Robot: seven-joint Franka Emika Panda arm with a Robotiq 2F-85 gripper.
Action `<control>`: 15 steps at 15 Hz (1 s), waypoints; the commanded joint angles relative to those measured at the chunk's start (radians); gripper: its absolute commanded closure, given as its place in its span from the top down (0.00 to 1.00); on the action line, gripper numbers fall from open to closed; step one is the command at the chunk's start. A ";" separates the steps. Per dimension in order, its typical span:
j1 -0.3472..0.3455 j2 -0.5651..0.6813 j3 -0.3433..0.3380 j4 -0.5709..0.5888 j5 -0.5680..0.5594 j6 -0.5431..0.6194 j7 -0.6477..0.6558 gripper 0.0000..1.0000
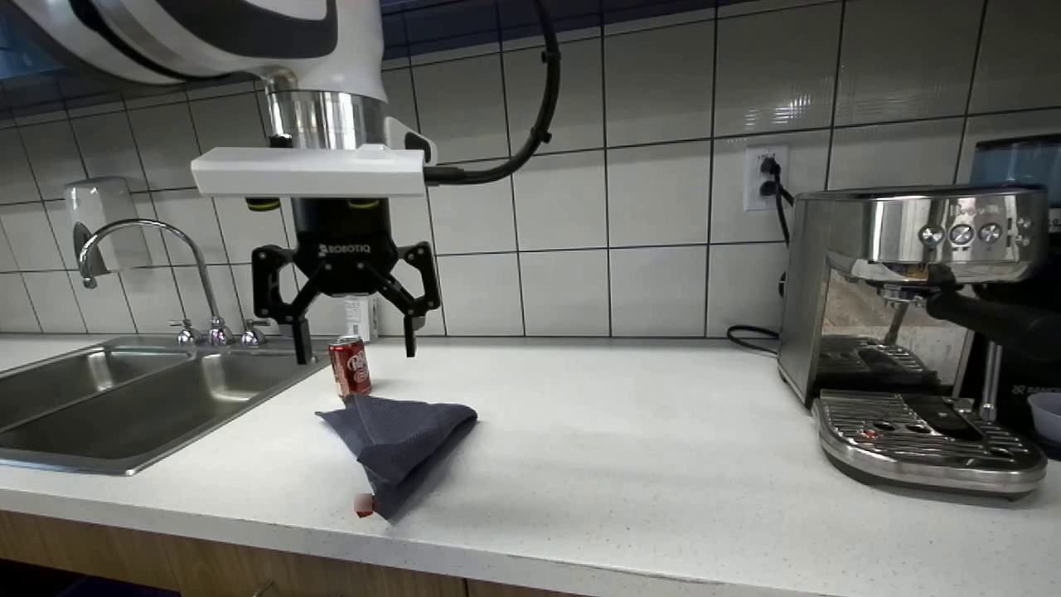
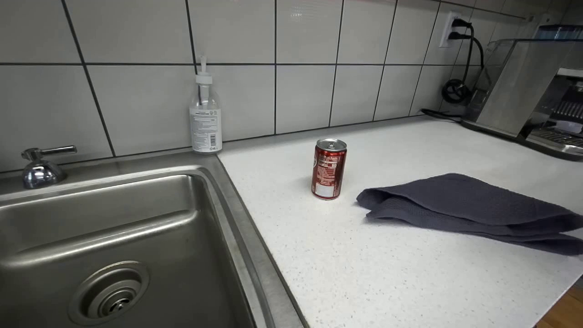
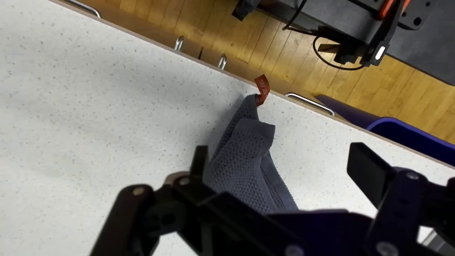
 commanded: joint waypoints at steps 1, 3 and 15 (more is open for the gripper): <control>-0.012 -0.042 0.042 -0.003 -0.036 -0.053 0.110 1.00; -0.002 -0.031 0.054 0.006 -0.026 -0.078 0.170 1.00; 0.034 0.002 0.062 0.004 -0.003 -0.058 0.329 1.00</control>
